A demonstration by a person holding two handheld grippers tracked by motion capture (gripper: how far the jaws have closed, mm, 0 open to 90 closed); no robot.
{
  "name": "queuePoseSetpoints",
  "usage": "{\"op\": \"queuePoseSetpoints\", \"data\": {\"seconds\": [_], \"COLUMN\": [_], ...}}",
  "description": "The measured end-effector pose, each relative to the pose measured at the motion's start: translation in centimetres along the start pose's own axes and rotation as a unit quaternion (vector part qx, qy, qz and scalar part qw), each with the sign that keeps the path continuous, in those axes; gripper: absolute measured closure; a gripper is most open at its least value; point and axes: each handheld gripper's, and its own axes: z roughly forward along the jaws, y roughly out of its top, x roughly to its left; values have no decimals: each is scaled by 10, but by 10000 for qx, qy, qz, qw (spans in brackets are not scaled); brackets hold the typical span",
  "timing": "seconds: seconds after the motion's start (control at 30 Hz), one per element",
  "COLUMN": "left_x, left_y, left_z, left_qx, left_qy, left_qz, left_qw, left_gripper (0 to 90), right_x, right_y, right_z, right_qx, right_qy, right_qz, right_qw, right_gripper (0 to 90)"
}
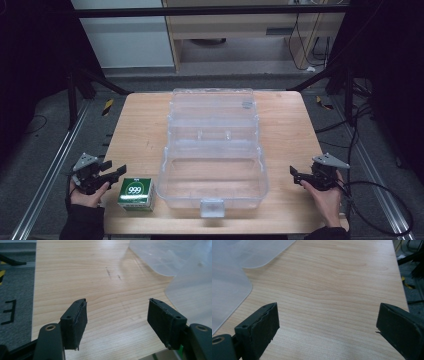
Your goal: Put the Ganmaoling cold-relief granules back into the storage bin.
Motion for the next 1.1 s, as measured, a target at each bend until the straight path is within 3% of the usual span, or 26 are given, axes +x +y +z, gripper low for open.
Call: {"op": "queuePoseSetpoints", "data": {"seconds": [0.23, 0.37, 0.57, 0.63, 0.7, 0.73, 0.87, 0.9, 0.93, 0.97, 1.0, 1.03, 1.1], "left_x": [-9, -11, -13, -17, -19, -19, -24, -24, -26, -28, -28, -31, -33], "left_y": [8, 16, 26, 34, 39, 39, 50, 50, 53, 54, 54, 57, 58], "left_z": [-4, -17, -27, -32, -33, -33, -32, -32, -32, -32, -32, -31, -31], "left_qx": [11, 61, 195, 303, 354, 354, 481, 481, 543, 579, 579, 672, 762], "left_qy": [-266, -459, -641, -824, -903, -903, -1149, -1149, -1285, -1343, -1343, -1433, -1510], "left_qz": [413, 784, 1082, 1328, 1473, 1473, 1757, 1757, 1871, 1934, 1934, 2065, 2216], "left_qw": [9988, 9958, 9919, 9872, 9843, 9843, 9765, 9765, 9724, 9702, 9702, 9656, 9604], "left_gripper": [304, 301, 285, 279, 275, 274, 261, 257, 254, 249, 246, 243, 236], "right_x": [5, 5, 7, 8, 8, 8, 8, 8, 8, 8, 8, 8, 8], "right_y": [5, 5, 4, 4, 4, 4, 2, 2, 2, 2, 1, 1, 0], "right_z": [-11, -10, -9, -10, -9, -9, -7, -7, -6, -6, -6, -5, -5], "right_qx": [-114, -79, -72, -68, -44, -44, 24, 26, 34, 31, 39, 64, 74], "right_qy": [98, 44, 24, 34, 42, 42, 31, 25, 22, 28, 40, 63, 53], "right_qz": [35, -24, -104, -126, -153, -153, -208, -222, -225, -221, -221, -205, -238], "right_qw": [9999, 10000, 9999, 9999, 9999, 9999, 9998, 9997, 9997, 9997, 9997, 9997, 9997], "right_gripper": [32, 31, 30, 30, 28, 28, 25, 25, 25, 25, 25, 25, 25]}}
